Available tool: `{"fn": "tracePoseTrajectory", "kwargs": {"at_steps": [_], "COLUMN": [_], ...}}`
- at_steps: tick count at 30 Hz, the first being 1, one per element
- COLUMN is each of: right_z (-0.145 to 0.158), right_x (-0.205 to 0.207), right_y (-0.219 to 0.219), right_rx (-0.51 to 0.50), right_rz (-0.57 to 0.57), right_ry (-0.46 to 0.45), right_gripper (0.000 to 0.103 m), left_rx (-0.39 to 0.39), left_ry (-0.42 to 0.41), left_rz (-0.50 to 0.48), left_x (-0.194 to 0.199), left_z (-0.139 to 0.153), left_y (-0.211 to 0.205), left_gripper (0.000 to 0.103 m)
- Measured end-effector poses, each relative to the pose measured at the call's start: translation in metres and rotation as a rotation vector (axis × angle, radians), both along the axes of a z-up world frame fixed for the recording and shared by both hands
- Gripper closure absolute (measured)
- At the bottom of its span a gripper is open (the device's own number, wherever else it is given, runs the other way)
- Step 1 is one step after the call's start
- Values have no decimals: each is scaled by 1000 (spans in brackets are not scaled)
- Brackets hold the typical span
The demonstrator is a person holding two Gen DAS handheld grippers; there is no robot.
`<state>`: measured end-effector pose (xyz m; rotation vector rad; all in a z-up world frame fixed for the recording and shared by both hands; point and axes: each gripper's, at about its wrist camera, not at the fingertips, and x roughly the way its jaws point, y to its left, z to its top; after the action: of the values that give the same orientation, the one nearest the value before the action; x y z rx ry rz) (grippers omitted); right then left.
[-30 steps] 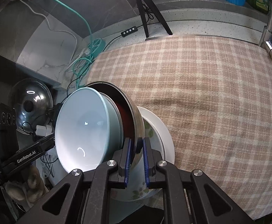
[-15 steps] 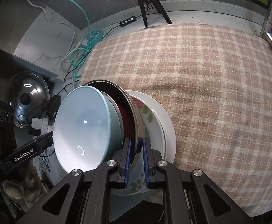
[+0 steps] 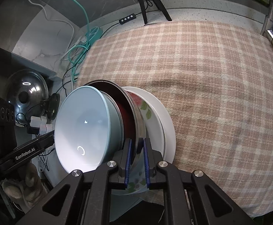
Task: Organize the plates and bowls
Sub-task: 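Lower the nested bowls onto the pink-flower plate with the left tool, then open the left tool to release the bowl stack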
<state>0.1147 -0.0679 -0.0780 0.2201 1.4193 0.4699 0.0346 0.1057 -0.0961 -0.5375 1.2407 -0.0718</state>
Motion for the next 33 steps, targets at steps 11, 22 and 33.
{"fn": "tracePoseTrajectory", "kwargs": {"at_steps": [11, 22, 33], "right_z": [3, 17, 38], "right_x": [-4, -15, -38], "right_y": [1, -10, -27], "right_rx": [3, 4, -3], "right_rz": [23, 22, 6], "right_ry": [-16, -74, -175], "right_gripper": [89, 87, 83], "left_rx": [23, 57, 142], "left_ry": [-16, -48, -122], "left_rz": [14, 52, 75], "left_x": [-7, -20, -41], "left_z": [6, 18, 43], "left_y": [-1, 1, -6], "left_gripper": [94, 90, 90]}}
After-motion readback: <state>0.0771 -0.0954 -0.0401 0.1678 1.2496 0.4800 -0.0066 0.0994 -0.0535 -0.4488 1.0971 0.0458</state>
